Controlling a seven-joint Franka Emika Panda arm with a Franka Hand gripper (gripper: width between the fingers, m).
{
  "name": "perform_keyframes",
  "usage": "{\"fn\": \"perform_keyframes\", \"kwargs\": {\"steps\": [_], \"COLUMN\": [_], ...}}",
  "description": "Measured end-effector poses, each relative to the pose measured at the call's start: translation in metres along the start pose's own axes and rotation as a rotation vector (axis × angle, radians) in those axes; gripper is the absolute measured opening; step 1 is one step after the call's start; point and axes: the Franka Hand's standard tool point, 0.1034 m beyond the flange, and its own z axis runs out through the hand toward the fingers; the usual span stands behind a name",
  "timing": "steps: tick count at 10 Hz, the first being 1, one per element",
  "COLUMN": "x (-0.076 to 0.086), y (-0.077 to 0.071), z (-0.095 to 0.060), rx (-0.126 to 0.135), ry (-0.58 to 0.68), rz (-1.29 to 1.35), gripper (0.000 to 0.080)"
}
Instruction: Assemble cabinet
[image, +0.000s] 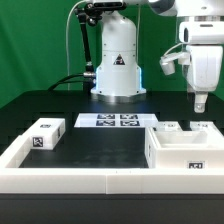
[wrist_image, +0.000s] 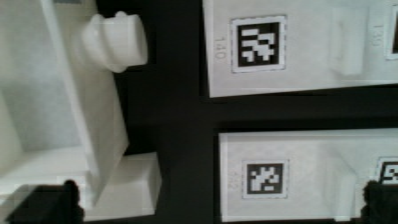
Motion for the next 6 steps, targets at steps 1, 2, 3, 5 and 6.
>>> {"fn": "perform_keyframes", "kwargs": {"steps": [1,2,3,5,6], "x": [0.005,0.01,0.016,0.022,0.023], "y": [-0.011,-0.018,-0.022,-0.035,-0.038], "z": [0.009,0.012,0.015,0.03,0.034], "rx": [0.003,0.012,0.007,0.035,0.042], "ry": [0.013,0.014,0.025,0.028,0.028], "rz": [0.002,0.022,0.04,0.031,0.03], "gripper": [0.0797,0.0797,0.0797,0.0797,0.0797]}}
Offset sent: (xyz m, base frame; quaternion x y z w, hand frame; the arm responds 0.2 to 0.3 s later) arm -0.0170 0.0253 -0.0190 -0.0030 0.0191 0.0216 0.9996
